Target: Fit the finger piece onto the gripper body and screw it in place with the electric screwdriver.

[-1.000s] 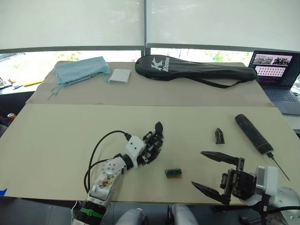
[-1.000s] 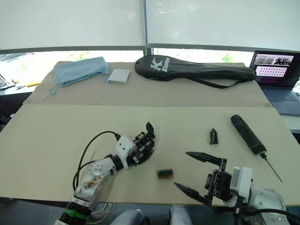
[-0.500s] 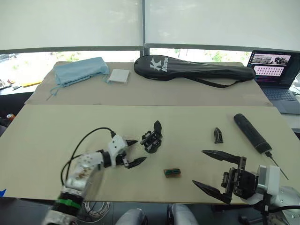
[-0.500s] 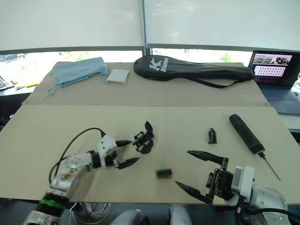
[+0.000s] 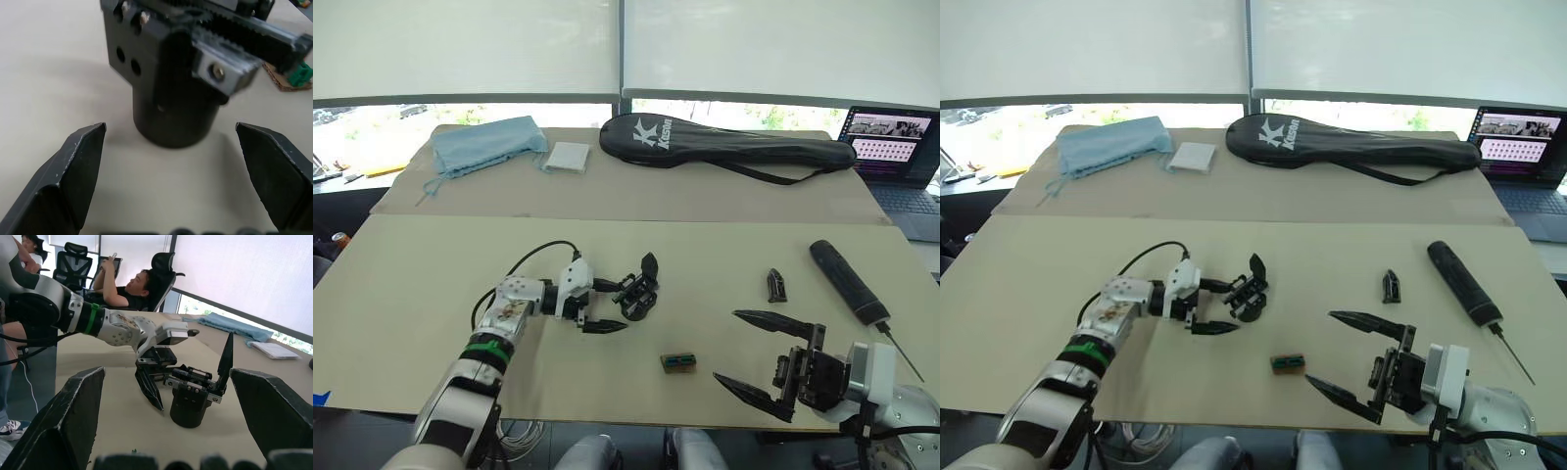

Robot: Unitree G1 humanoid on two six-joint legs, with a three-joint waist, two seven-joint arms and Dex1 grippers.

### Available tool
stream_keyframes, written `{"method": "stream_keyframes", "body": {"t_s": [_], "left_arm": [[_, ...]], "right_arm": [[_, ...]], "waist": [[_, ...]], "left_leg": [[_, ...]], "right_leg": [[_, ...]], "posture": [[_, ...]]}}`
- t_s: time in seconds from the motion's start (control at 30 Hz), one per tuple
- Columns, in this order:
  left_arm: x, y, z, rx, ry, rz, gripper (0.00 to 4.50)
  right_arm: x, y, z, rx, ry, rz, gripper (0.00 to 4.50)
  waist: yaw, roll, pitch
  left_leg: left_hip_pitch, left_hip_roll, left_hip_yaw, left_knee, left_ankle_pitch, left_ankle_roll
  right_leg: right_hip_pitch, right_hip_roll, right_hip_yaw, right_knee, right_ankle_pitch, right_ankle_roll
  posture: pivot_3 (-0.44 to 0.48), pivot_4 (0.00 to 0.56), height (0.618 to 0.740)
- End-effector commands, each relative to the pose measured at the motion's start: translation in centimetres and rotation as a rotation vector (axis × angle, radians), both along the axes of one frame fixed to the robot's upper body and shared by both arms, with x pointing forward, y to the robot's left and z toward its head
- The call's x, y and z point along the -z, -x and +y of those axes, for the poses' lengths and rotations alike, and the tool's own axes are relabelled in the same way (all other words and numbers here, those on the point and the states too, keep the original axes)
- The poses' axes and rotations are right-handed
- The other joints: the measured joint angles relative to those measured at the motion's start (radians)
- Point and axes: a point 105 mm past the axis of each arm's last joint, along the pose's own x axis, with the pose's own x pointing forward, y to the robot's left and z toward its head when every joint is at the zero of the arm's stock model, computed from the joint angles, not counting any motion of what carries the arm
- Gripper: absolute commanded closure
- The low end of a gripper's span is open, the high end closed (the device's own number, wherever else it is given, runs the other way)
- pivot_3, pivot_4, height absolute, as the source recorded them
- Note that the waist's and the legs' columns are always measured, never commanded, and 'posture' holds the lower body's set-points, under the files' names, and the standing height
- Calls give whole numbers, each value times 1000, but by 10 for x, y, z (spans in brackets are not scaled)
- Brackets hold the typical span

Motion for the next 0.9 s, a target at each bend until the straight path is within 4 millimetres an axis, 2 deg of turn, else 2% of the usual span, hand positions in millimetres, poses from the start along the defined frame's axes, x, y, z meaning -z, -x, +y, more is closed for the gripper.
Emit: {"method": "stream_keyframes", "body": {"t_s": [0.03,0.2,0.37,0.5,0.73,0.83,0.9], "left_arm": [[-1,-2,0,33,-3,-25,18],[4,6,-10,103,2,-13,18],[0,2,-20,83,60,1,18],[-1,-2,-21,63,49,-22,18],[4,3,-28,89,39,-22,18],[8,4,-29,85,40,-21,803],[9,4,-28,76,42,-20,1722]], "right_arm": [[-8,6,3,-4,1,-47,0],[-7,10,2,1,14,-36,0],[-9,9,2,2,18,-36,0],[-9,9,3,0,17,-34,0],[-8,10,3,-1,20,-29,0],[-8,10,4,-1,20,-26,0],[-7,10,4,-1,20,-25,0]], "waist": [[-2,0,0],[0,0,0],[6,0,0],[7,0,0],[6,0,0],[7,0,0],[7,0,0]], "left_leg": [[0,0,0,0,0,0],[0,0,0,1,0,0],[0,-1,0,2,0,1],[0,-1,0,2,-1,2],[0,-1,0,2,-1,2],[0,-1,0,2,-1,2],[0,-1,0,2,-1,2]], "right_leg": [[0,0,0,0,0,0],[0,0,1,0,0,0],[1,0,1,0,0,0],[1,0,1,0,0,0],[1,0,1,0,0,0],[1,0,1,0,0,0],[1,0,1,0,0,0]], "posture": [[0,150,740],[0,150,740],[0,150,740],[0,150,740],[0,150,740],[0,150,740],[0,150,740]]}}
